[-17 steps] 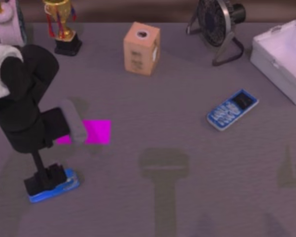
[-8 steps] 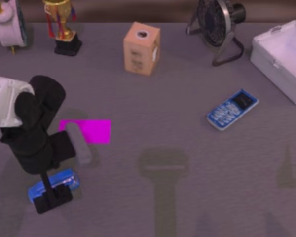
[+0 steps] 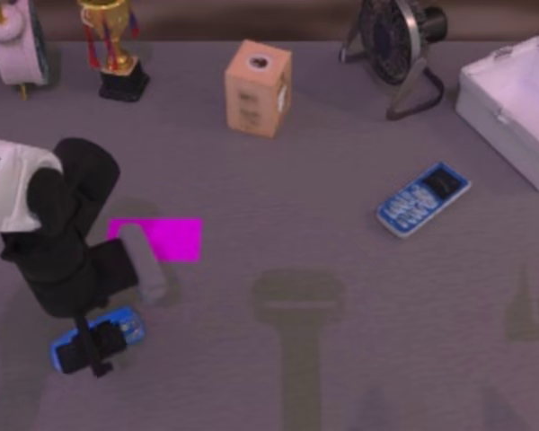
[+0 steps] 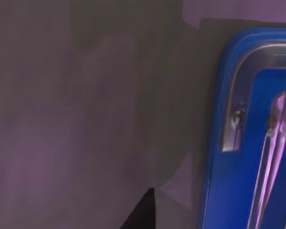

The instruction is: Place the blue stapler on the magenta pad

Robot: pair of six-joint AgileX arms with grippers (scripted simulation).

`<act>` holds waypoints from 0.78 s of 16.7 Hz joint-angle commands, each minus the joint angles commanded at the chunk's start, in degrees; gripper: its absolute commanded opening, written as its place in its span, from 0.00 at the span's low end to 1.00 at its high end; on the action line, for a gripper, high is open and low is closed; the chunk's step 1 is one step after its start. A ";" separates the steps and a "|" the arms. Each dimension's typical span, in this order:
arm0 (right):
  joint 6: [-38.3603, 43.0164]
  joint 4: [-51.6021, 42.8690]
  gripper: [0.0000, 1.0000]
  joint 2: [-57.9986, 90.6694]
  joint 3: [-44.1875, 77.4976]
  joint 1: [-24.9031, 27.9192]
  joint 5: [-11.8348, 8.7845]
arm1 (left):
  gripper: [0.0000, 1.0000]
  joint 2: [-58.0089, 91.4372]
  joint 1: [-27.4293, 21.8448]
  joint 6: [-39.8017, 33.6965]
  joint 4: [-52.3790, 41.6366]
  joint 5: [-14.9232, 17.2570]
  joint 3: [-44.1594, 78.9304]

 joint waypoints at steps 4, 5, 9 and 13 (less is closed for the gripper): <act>0.00 0.00 1.00 0.00 0.00 0.00 0.00 | 0.17 0.00 0.00 0.00 0.00 0.00 0.00; 0.00 0.00 1.00 0.00 0.00 0.00 0.00 | 0.10 0.00 0.00 0.00 0.00 0.00 0.00; 0.00 0.00 1.00 0.00 0.00 0.00 0.00 | 0.00 0.00 0.00 0.00 0.00 0.00 0.00; 0.00 0.00 1.00 0.00 0.00 0.00 0.00 | 0.00 0.00 0.00 0.00 0.00 0.00 0.00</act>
